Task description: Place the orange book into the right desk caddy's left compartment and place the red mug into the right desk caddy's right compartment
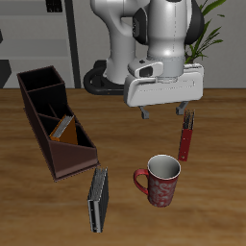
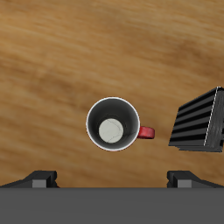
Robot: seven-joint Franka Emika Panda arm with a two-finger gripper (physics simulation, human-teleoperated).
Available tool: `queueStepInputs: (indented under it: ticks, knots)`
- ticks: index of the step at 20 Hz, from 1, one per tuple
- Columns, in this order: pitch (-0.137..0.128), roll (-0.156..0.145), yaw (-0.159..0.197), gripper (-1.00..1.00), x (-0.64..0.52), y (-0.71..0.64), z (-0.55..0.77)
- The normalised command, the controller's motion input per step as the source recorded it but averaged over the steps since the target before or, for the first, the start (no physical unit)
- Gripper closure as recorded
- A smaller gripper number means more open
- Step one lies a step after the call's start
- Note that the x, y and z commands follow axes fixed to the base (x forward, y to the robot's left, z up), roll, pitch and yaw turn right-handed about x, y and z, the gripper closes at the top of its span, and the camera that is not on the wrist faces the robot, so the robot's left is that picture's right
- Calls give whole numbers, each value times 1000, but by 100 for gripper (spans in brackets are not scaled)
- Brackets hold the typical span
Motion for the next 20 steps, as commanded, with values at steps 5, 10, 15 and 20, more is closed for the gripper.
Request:
queueStepInputs:
  ticks: [5,10,15,20]
  knots:
    - [15,8,21,-100,84,195,-134]
    - [8,15,39,-100,-35,263,-194]
    - [34,11,98,-100,-16,200,-252]
    - [41,-20,145,-100,123,0,-227]
